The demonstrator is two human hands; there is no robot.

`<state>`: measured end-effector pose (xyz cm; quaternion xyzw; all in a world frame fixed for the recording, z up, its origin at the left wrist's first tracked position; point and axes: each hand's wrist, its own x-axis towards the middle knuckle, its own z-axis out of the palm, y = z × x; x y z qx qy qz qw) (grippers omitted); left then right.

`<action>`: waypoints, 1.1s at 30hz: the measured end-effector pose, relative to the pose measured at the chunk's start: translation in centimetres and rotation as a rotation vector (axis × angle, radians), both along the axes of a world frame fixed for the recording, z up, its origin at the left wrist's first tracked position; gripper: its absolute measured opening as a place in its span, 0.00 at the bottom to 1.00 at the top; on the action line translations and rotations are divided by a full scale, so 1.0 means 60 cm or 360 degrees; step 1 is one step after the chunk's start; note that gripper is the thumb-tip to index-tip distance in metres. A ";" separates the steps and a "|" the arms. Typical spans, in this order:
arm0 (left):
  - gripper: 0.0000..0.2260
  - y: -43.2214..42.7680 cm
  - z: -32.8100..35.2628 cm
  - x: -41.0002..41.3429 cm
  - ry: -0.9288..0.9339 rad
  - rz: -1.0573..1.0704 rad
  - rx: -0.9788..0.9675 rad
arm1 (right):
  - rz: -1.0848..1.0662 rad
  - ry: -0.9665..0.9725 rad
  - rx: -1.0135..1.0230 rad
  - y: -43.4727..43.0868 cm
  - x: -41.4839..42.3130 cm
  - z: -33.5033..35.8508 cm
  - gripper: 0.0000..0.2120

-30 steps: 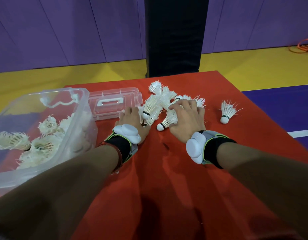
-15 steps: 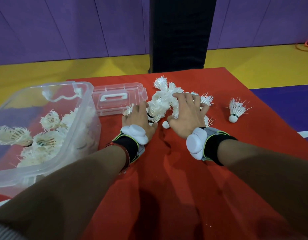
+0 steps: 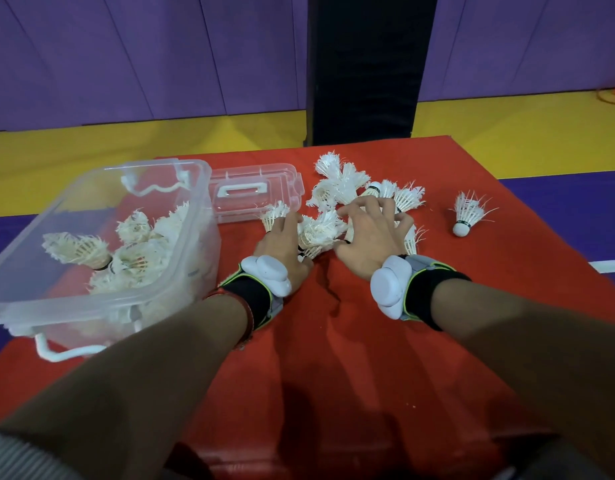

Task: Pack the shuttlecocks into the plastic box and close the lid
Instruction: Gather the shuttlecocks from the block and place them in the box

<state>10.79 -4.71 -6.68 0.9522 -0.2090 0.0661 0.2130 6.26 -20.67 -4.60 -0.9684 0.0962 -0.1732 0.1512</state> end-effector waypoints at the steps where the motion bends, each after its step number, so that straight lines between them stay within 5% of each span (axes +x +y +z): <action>1: 0.30 0.005 0.000 -0.006 -0.0002 -0.0017 -0.0002 | -0.0007 0.0020 -0.0006 0.003 -0.005 0.001 0.24; 21: 0.32 0.079 0.026 -0.153 0.0135 -0.0258 0.0111 | -0.0009 0.0289 0.0279 0.065 -0.156 0.013 0.26; 29: 0.39 0.089 0.036 -0.170 0.0224 -0.0233 0.0180 | -0.0034 0.0341 0.0384 0.062 -0.176 0.004 0.35; 33: 0.33 0.091 0.046 -0.158 0.0294 -0.0218 0.0275 | -0.0030 0.0358 0.0476 0.054 -0.170 0.008 0.39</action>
